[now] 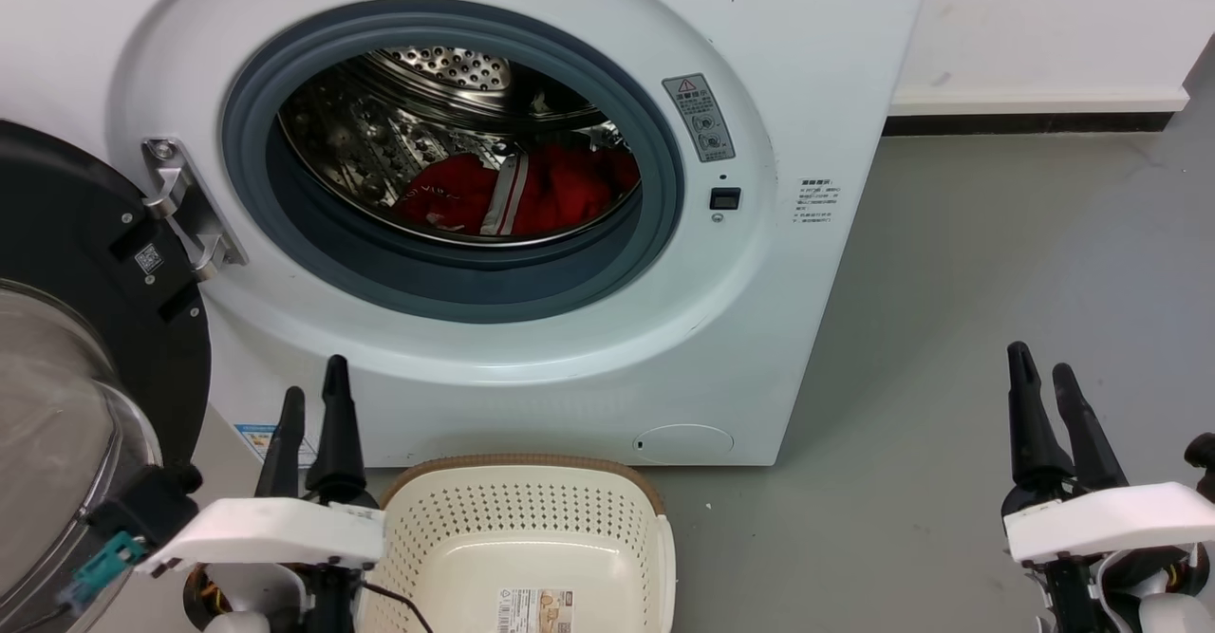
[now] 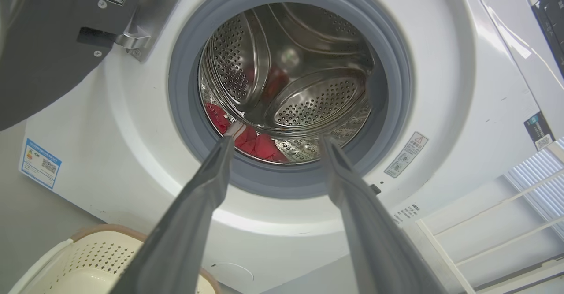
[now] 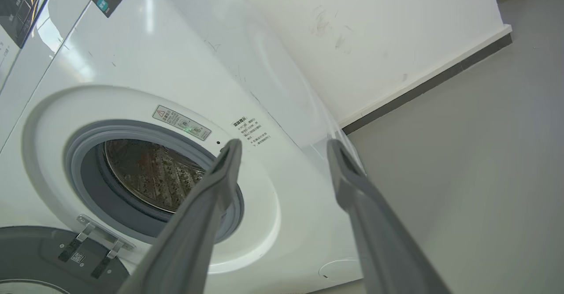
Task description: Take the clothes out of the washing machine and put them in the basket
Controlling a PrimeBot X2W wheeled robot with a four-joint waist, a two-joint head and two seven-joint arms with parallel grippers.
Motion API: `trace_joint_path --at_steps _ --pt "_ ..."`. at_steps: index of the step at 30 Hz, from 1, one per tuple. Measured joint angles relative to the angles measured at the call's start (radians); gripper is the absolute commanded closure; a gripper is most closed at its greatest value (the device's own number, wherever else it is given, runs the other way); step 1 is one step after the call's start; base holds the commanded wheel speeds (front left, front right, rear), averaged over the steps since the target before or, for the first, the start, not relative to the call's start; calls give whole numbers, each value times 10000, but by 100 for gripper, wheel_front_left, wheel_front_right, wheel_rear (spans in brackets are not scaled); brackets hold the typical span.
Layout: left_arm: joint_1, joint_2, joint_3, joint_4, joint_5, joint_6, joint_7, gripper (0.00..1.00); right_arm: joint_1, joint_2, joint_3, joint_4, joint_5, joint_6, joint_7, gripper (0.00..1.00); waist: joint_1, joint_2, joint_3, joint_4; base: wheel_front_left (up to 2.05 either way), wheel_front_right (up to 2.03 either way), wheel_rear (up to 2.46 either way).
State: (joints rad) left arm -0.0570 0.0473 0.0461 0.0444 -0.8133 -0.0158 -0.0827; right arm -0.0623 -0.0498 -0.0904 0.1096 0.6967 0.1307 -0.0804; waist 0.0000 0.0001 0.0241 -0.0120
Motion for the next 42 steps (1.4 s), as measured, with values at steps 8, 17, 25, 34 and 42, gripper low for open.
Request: trace_joint_path --at_steps 8,17,25,34,42 --pt "104 29 -671 -132 1661 460 -238 0 17 -2 205 -242 -1494 0 -253 0 0 0 -23 -44 0 0 0" --pt "180 242 -1231 -376 2732 897 -489 0 28 -2 385 -456 -2871 0 -512 0 0 -1 -25 -37 0 0 0" --pt "282 430 -1628 -382 3599 1315 -709 0 66 -2 545 -522 -3952 2 -706 0 0 0 -48 -16 0 0 0" --pt "329 604 -2019 -280 4456 1641 -915 0 207 -4 639 -468 -5078 2 -955 0 0 0 -60 -25 0 0 0" --pt "337 842 -2585 155 5413 1927 -1091 0 224 -6 696 -372 -6034 2 -1129 0 0 -1 -81 -36 0 0 0"
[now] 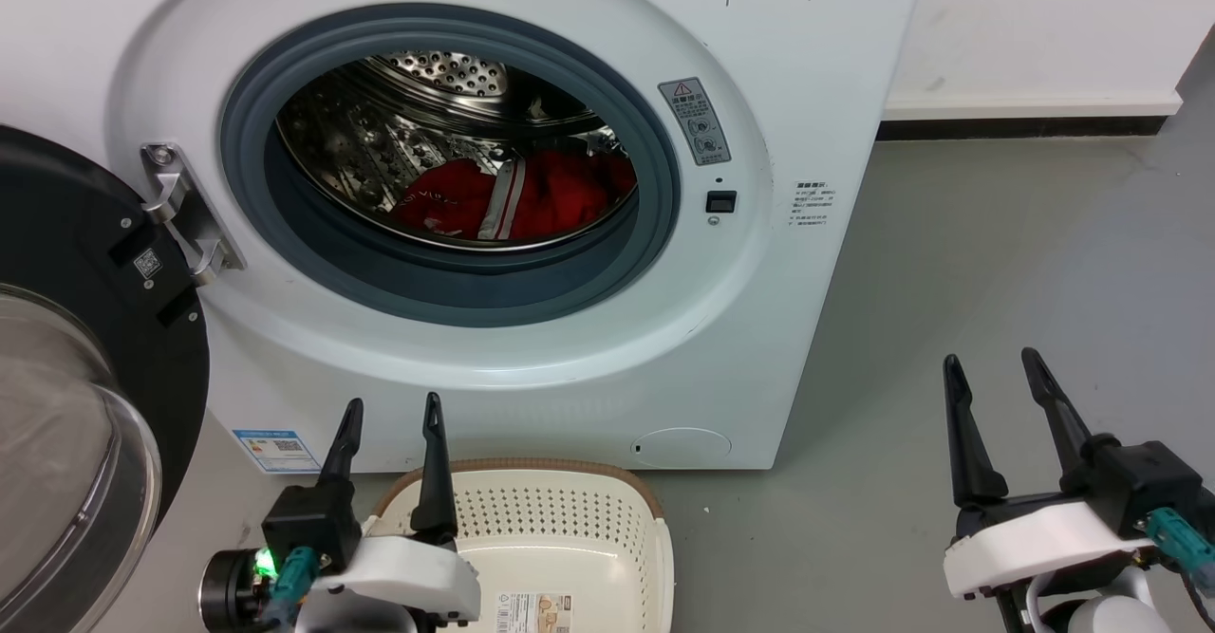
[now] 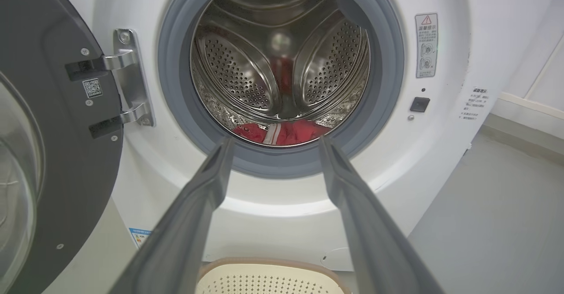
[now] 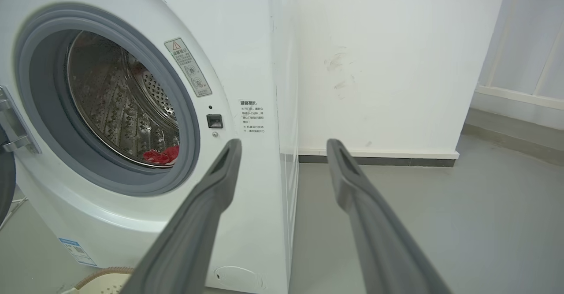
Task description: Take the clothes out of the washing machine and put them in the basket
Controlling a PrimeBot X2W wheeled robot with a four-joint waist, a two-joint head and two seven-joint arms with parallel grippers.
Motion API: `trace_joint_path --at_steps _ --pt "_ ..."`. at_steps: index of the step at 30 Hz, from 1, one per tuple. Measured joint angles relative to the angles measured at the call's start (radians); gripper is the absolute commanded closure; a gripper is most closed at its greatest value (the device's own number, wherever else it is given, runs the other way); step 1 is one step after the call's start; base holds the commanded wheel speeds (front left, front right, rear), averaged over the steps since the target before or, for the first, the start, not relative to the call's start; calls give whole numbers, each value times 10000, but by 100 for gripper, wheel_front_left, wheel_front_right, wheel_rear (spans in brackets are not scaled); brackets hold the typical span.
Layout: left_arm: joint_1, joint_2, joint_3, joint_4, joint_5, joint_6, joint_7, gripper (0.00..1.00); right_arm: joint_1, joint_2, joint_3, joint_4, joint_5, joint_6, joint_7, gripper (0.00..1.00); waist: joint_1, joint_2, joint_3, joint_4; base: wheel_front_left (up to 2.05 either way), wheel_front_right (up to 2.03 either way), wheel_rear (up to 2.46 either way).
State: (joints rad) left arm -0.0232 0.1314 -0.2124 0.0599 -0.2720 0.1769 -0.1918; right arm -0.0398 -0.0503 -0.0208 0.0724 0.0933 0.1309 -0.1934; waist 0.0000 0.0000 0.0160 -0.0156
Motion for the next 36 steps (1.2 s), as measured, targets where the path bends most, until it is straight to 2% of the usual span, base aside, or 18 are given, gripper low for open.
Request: trace_joint_path --at_steps 6,12,21,27,36 --pt "0 159 -385 56 487 263 -140 0 4 0 54 -33 -631 0 -109 0 0 0 0 -6 0 0 0" --pt "1 105 -349 -67 529 192 -245 0 6 0 123 -82 -1035 0 -228 0 0 0 23 -10 0 0 0" --pt "205 -263 385 44 683 -690 -437 0 12 -2 194 -71 -1457 2 -431 0 0 0 17 -36 0 0 0" --pt "321 -470 608 320 1367 -1143 -550 0 35 -4 211 -6 -1661 2 -529 0 0 0 -9 -65 0 0 0" --pt "341 -656 719 449 2171 -1323 -683 0 35 -4 307 10 -2186 2 -692 0 0 0 -43 -105 0 0 0"
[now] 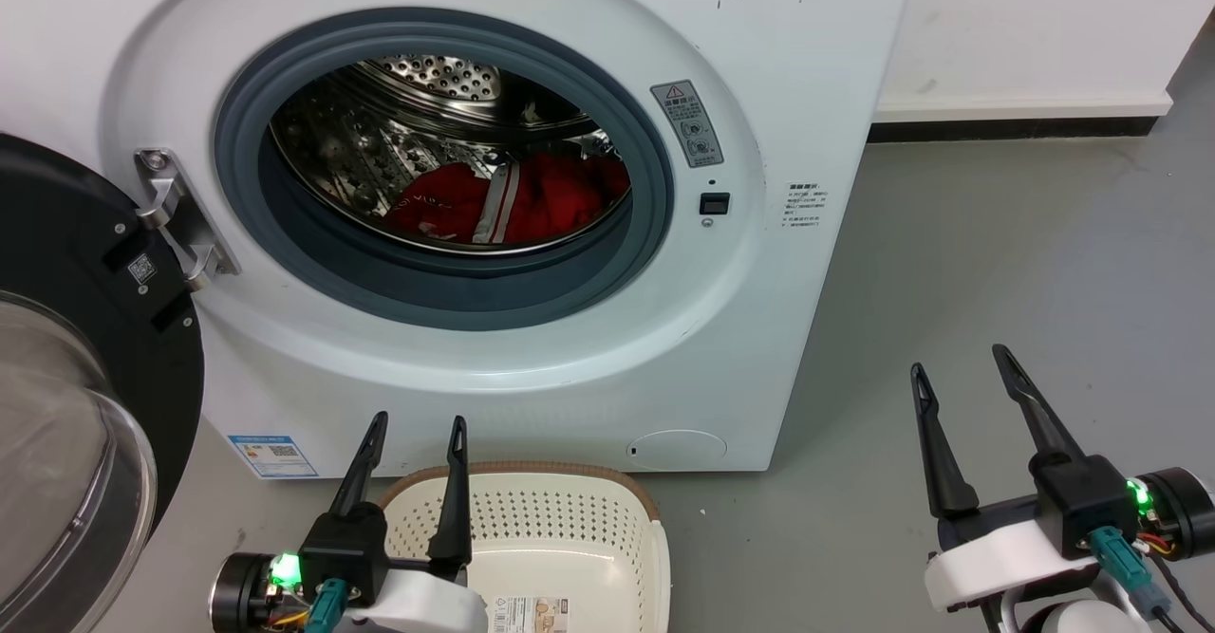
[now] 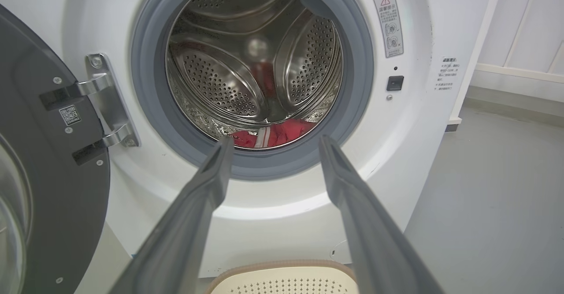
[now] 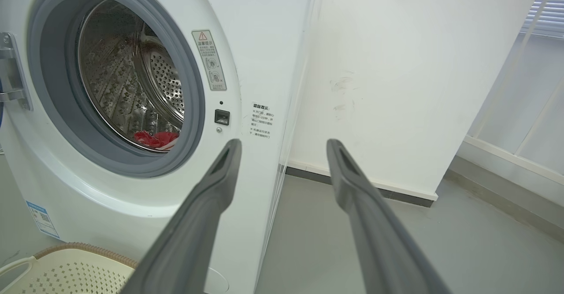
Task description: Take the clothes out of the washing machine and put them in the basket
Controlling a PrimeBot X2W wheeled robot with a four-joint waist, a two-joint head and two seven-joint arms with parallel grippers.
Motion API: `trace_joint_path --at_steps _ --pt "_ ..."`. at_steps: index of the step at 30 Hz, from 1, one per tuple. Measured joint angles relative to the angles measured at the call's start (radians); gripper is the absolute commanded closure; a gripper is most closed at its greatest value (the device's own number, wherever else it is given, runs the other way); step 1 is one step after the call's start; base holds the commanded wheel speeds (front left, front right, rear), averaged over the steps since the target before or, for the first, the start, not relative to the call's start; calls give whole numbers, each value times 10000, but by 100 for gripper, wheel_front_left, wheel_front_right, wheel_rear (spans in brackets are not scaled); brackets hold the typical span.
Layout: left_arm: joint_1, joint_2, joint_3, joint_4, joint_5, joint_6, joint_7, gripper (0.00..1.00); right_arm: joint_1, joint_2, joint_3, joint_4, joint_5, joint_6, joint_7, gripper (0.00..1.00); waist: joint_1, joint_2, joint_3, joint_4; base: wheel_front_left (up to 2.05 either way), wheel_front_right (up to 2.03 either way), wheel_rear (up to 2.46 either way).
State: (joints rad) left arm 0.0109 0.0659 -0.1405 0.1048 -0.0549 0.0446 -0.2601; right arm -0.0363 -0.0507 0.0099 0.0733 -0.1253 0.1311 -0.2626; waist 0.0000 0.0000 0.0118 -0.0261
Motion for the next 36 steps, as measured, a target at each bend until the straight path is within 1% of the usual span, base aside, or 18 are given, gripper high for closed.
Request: trace_joint_path --at_steps 9,20,24,28,30,32,36 --pt "8 -88 211 42 69 -173 -15 0 15 0 -67 244 293 0 -8 0 0 0 -18 51 0 0 0" --pt "48 -130 336 -6 82 -188 -15 0 16 0 -201 357 399 0 -8 0 0 0 28 89 0 0 0" --pt "41 -134 435 238 50 -201 -29 0 -1 0 -197 326 460 0 -8 0 0 0 142 70 0 0 0" --pt "-304 -138 535 635 17 -376 -29 0 -121 2 -232 230 464 0 -8 0 0 0 458 27 0 0 0" --pt "-658 -130 794 842 -128 -500 -29 0 -314 -4 -290 79 385 0 -8 0 0 0 688 -16 0 0 0" --pt "-1151 27 1093 1078 -224 -623 -29 0 -521 -4 -280 -79 407 0 -8 0 0 0 971 -71 0 0 0" --pt "-2404 656 1438 1841 -199 -917 -29 0 -908 -4 -192 -376 489 0 -8 0 0 0 1668 -220 0 0 0"
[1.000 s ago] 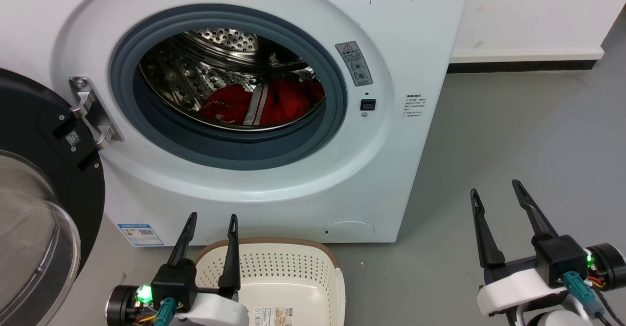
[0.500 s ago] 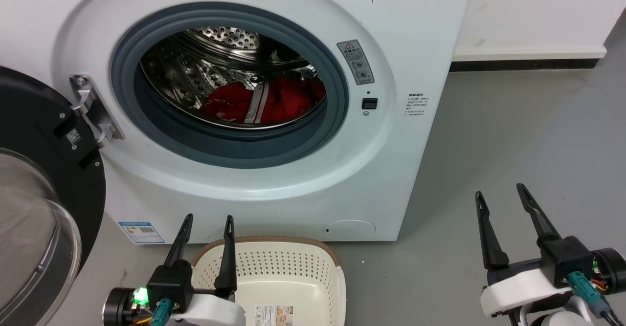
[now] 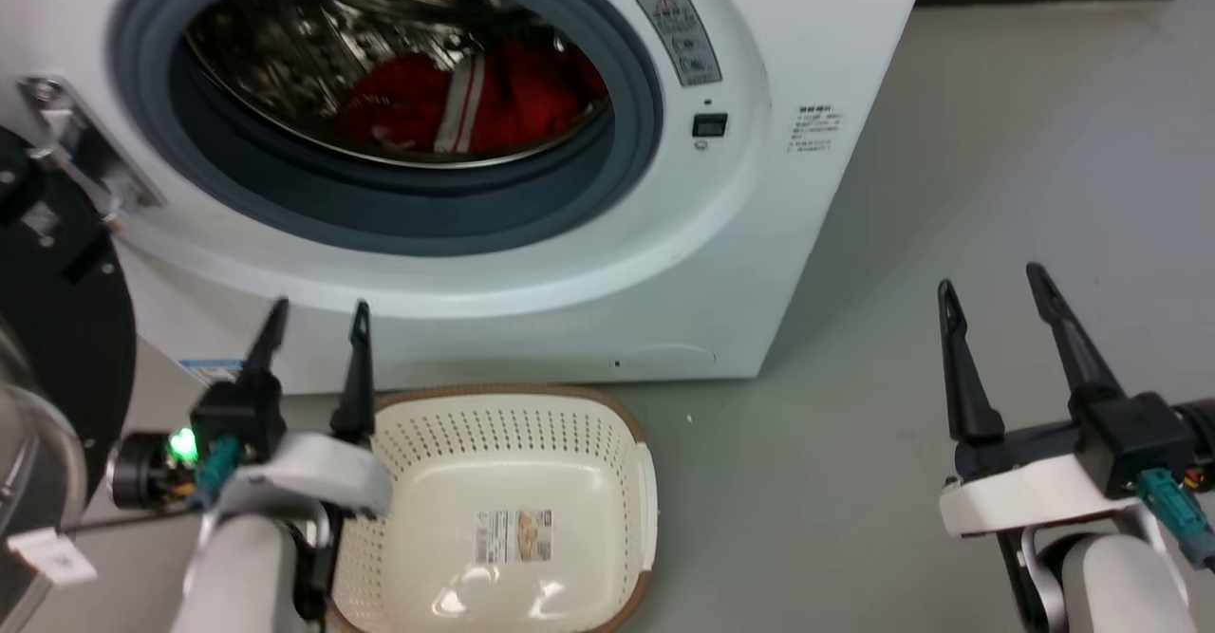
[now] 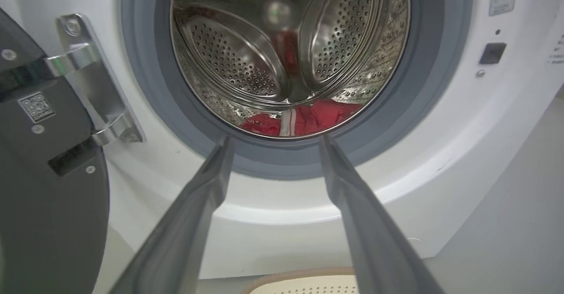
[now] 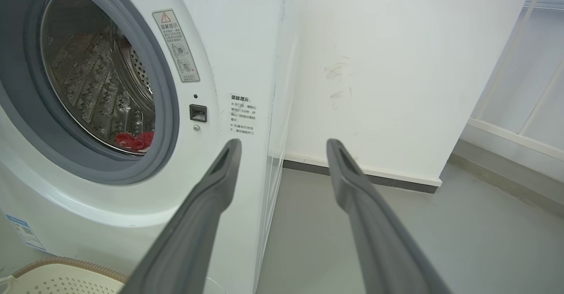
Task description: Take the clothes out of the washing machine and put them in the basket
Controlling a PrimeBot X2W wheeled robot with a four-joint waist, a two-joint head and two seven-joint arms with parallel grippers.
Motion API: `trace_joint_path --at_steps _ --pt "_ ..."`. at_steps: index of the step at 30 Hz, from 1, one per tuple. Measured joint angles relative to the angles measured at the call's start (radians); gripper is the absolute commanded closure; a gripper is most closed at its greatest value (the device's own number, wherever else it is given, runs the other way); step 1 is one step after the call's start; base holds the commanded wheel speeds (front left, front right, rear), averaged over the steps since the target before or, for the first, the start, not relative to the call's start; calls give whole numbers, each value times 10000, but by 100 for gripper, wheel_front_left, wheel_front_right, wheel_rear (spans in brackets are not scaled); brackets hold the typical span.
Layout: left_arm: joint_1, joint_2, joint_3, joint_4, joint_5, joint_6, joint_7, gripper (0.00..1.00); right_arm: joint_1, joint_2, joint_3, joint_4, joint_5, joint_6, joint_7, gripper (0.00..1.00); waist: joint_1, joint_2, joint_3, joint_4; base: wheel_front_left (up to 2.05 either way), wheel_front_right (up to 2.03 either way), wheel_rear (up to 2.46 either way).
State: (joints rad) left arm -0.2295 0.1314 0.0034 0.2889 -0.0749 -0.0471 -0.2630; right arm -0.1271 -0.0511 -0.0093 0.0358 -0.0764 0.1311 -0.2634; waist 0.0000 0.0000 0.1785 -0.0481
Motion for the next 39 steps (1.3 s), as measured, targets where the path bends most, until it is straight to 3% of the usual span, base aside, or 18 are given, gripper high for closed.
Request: trace_joint_path --at_steps 10,17,25,39 --pt "-4298 1789 -570 2769 132 -729 627 0 -964 -2 115 -621 182 0 0 0 1 0 1977 -556 0 0 0" --pt "-7030 2750 -1384 4309 -111 -821 1735 0 -1347 -2 236 -794 265 0 0 0 2 0 3096 -1063 0 0 0" --pt "-9743 3641 -2928 5480 -1097 -823 3321 0 -1632 -2 485 -1034 468 0 0 0 2 0 4090 -1661 0 0 0" --pt "-12247 5242 -5081 6539 -2456 -836 5595 0 -1801 -4 1032 -1371 972 2 0 0 1 0 5465 -2764 0 0 0"
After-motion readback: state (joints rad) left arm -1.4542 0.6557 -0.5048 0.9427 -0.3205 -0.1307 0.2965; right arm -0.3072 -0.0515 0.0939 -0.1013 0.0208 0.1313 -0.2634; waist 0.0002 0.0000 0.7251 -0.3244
